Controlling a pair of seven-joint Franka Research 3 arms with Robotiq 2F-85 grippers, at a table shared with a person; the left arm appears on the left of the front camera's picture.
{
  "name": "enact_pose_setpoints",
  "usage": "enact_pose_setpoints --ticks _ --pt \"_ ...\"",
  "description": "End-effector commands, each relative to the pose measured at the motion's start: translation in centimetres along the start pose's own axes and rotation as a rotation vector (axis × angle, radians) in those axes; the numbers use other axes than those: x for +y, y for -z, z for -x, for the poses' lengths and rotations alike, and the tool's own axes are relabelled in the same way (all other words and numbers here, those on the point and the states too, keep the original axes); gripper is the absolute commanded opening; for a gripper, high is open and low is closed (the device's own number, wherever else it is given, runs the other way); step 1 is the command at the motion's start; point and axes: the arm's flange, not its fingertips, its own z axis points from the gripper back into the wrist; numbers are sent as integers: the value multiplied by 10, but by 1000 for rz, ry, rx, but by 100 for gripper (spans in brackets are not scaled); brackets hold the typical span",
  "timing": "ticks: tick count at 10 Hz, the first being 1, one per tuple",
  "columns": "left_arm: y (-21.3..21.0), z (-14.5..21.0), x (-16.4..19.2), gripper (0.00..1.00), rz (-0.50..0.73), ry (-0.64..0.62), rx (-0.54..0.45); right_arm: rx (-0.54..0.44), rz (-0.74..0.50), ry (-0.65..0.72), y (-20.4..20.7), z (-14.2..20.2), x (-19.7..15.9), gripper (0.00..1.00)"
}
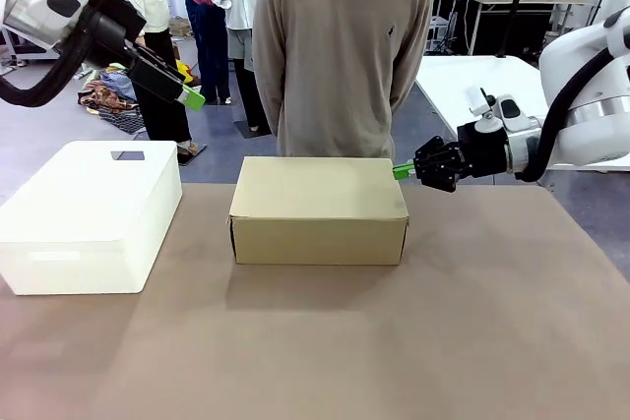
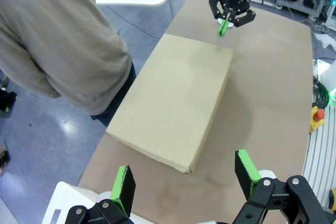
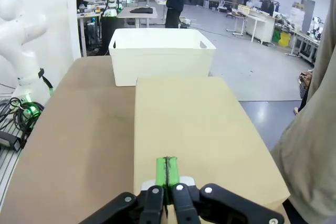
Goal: Pack the shoes into the box.
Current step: Close the Shoes Box, then press down on the lid of the Shoes Box.
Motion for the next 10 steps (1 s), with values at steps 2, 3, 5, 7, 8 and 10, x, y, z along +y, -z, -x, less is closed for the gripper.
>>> enact_pose_setpoints --ticks 2,3,5,7,8,10 --pt "1 4 1 100 15 15 -19 0 0 0 0 0 0 0" --pt "1 4 1 100 15 15 -19 0 0 0 0 0 0 0" --pt "1 4 1 100 15 15 -19 0 0 0 0 0 0 0" --pt "1 4 1 100 15 15 -19 0 0 0 0 0 0 0" --pt "1 4 1 100 15 15 -19 0 0 0 0 0 0 0" --pt "1 4 1 100 15 15 -19 19 -12 22 0 2 3 0"
